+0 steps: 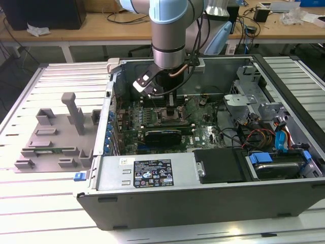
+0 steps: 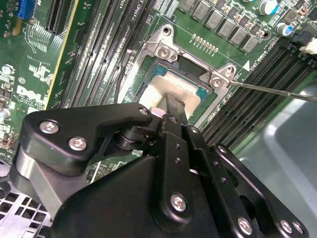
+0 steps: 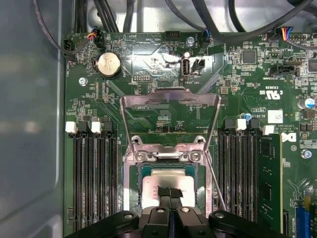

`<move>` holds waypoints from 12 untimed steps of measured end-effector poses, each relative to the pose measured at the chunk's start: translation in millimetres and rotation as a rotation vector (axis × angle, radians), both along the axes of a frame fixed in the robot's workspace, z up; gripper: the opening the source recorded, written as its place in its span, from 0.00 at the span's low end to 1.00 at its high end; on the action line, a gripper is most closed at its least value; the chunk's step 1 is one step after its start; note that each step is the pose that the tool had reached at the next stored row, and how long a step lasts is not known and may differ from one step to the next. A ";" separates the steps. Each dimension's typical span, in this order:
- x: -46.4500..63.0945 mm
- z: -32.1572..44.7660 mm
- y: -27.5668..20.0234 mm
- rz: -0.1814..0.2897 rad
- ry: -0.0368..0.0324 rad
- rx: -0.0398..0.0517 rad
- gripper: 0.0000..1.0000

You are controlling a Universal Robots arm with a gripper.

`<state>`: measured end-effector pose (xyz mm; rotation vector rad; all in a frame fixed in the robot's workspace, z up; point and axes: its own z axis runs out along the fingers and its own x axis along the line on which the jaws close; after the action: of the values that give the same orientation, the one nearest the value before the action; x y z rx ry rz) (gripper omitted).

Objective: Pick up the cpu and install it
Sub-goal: 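Place the cpu into insertion slot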

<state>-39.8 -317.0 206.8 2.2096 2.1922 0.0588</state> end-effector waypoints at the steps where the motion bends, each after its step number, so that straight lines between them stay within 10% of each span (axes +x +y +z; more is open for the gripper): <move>1: 0.0 -1.0 0.0 0.000 0.0000 0.0001 0.11; 12: 0.0 -3.5 0.0 0.000 0.0003 -0.0003 0.11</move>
<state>-39.8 -317.0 203.3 2.2096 2.1923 0.0581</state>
